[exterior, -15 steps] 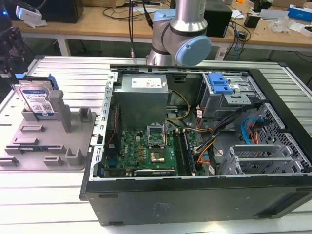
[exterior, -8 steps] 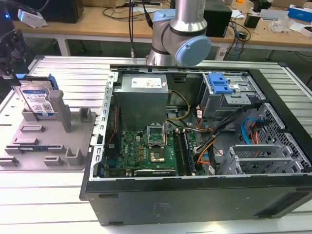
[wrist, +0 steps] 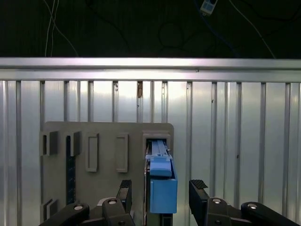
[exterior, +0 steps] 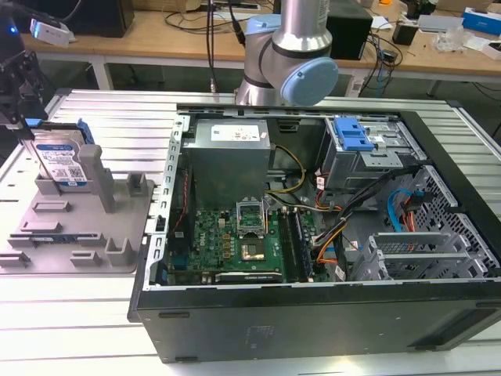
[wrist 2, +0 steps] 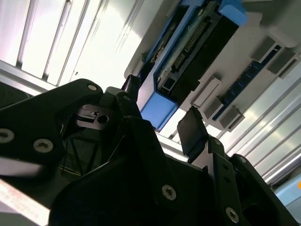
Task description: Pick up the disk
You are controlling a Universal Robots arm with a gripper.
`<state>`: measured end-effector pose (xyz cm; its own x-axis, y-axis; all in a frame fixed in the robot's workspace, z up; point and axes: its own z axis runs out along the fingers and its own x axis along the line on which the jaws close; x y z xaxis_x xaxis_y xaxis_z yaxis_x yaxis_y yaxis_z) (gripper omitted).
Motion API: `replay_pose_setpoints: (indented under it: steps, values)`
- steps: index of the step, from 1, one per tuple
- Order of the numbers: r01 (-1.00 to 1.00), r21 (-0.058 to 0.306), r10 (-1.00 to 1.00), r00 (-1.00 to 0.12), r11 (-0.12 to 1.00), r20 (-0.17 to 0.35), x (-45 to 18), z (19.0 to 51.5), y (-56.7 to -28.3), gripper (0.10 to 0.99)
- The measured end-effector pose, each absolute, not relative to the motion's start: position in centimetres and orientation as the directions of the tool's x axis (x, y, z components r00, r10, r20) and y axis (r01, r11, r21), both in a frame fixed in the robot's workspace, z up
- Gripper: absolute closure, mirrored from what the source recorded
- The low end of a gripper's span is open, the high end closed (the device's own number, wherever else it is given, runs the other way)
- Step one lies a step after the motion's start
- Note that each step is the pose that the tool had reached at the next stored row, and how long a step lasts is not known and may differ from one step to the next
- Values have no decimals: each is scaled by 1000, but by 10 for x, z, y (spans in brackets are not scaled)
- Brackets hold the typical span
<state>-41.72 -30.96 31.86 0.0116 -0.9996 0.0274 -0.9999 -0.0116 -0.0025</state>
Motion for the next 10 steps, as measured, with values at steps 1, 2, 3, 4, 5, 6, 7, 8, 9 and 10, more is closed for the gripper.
replay_pose_setpoints:
  steps: [1, 2, 3, 4, 5, 6, 7, 8, 9, 10]
  values:
    - [-1000, -3, -1000, 11, -11, 27, -417, 318, -309, 482]
    - [-1000, -3, -1000, 11, -11, 28, -417, 317, -309, 482]
    - [-1000, -3, -1000, 11, -11, 28, -417, 317, -309, 482]
    - [-1000, -2, -1000, 11, -11, 28, -417, 316, -309, 482]
    - [-1000, -3, -1000, 11, -11, 28, -417, 316, -309, 482]
    - [-1000, -3, -1000, 10, -11, 28, -417, 315, -309, 482]
    - [-1000, -3, -1000, 10, -10, 28, -417, 314, -309, 482]
    - [-1000, -3, -1000, 10, -10, 28, -417, 314, -309, 498]
    - [-1000, -3, -1000, 10, -10, 28, -417, 313, -309, 565]
    - [-1000, -3, -1000, 10, -10, 28, -417, 312, -309, 635]
